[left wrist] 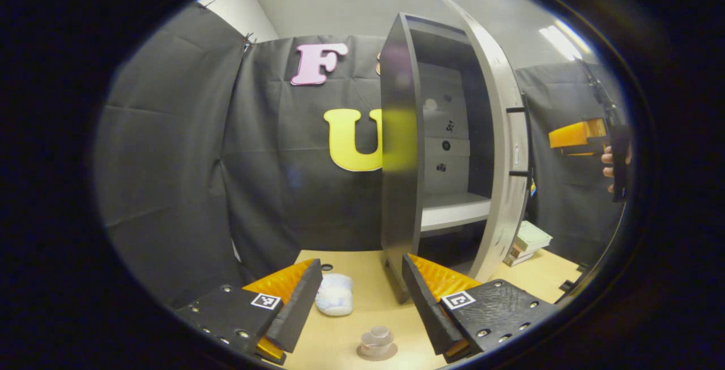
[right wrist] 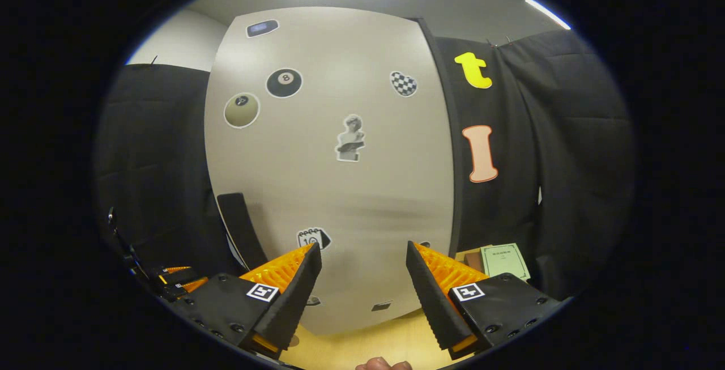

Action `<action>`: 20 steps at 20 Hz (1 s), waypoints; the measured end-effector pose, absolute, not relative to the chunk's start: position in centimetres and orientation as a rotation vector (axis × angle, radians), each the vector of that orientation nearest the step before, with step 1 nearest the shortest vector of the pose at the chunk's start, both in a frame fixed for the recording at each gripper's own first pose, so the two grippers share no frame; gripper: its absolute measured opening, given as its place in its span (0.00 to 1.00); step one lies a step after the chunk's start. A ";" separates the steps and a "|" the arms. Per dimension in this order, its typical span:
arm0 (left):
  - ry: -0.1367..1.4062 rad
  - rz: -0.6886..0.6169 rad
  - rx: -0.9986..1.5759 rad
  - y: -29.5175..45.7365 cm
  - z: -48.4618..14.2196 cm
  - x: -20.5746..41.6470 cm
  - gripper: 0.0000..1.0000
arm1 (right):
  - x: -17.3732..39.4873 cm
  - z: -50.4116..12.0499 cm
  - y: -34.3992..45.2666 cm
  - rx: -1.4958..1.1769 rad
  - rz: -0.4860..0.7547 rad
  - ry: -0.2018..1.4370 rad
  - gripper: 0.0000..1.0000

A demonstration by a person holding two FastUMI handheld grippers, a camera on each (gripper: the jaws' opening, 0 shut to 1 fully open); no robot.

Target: Open the cabinet door with the right hand, grasp the bottle in the cabinet with the left hand and place it on the coaster, then close the cabinet door with the right hand.

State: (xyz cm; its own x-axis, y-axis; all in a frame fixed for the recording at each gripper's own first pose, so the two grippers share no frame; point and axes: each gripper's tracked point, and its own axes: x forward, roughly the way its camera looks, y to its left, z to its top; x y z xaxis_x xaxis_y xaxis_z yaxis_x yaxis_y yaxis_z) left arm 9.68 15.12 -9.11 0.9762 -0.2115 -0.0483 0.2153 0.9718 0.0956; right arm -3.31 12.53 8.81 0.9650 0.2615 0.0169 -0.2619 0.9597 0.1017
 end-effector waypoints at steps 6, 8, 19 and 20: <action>0.017 -0.163 0.078 12.3 -5.8 9.2 0.86 | -3.4 6.7 4.3 0.076 0.210 0.014 0.95; -0.007 -0.140 0.096 11.2 -4.4 7.9 0.85 | -3.4 6.0 2.2 0.060 0.209 0.010 0.96; -0.099 -0.150 -0.021 3.4 2.3 3.0 0.88 | -3.8 6.2 -3.7 0.043 0.337 -0.049 0.98; -0.106 -0.146 -0.003 2.8 2.4 2.7 0.86 | -3.8 6.5 -4.1 0.054 0.344 -0.060 0.98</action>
State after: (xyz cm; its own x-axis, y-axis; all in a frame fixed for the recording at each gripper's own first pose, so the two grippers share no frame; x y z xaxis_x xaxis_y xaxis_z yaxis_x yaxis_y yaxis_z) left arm 2.66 2.82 2.36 0.9838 -0.1452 0.1054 0.1454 0.9894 0.0052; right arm -3.76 -4.08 6.51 0.9396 0.3354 0.0677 -0.3386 0.9400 0.0429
